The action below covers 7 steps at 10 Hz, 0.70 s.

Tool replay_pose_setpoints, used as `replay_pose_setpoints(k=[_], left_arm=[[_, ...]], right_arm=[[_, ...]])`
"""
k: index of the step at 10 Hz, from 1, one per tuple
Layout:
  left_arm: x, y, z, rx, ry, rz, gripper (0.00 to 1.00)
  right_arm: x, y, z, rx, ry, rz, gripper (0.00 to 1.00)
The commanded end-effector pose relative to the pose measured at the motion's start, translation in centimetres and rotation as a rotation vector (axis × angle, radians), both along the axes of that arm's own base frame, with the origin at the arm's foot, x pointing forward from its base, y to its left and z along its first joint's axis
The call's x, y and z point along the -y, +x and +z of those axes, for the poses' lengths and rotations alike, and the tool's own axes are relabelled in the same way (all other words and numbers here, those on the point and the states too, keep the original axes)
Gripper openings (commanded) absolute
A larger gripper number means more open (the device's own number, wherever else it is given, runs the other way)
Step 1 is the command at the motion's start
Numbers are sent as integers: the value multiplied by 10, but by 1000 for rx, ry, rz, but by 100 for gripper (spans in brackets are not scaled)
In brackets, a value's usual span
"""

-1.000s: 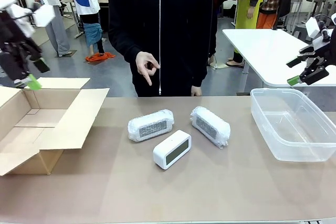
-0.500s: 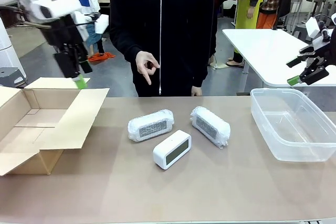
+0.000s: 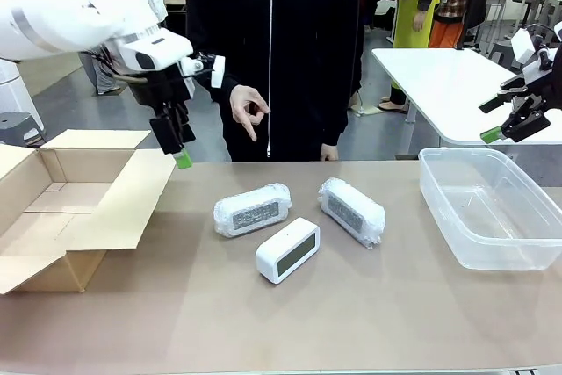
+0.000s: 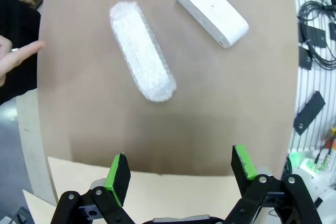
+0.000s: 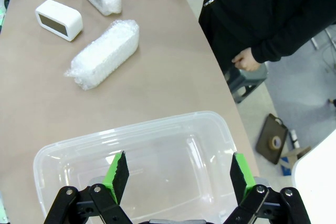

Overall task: Separate and place wrapped and unwrapped clocks.
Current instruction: Pick up the Digital clock indicated by the person.

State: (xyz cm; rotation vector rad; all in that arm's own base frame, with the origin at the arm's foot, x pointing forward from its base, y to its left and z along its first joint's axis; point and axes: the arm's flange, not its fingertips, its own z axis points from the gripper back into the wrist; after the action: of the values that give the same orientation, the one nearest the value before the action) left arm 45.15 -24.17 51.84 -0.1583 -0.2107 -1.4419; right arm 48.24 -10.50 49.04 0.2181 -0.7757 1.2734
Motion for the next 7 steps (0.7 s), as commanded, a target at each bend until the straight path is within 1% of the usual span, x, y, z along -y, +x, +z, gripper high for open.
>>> replay_pose_setpoints(k=[1, 2, 3, 5, 7], left_arm=[[14, 6, -22, 58, -30, 47, 100], [21, 10, -34, 69, -50, 58, 100], [28, 14, -49, 61, -39, 42, 100], [47, 21, -82, 22, -10, 49, 100], [60, 27, -103, 6, -32, 98, 100]], right_arm=[[0, 0, 0, 4, -2, 9, 100], [0, 0, 0, 4, -2, 9, 100], [0, 0, 0, 4, -2, 9, 100], [0, 0, 0, 4, -2, 9, 100], [0, 0, 0, 4, -2, 9, 100]])
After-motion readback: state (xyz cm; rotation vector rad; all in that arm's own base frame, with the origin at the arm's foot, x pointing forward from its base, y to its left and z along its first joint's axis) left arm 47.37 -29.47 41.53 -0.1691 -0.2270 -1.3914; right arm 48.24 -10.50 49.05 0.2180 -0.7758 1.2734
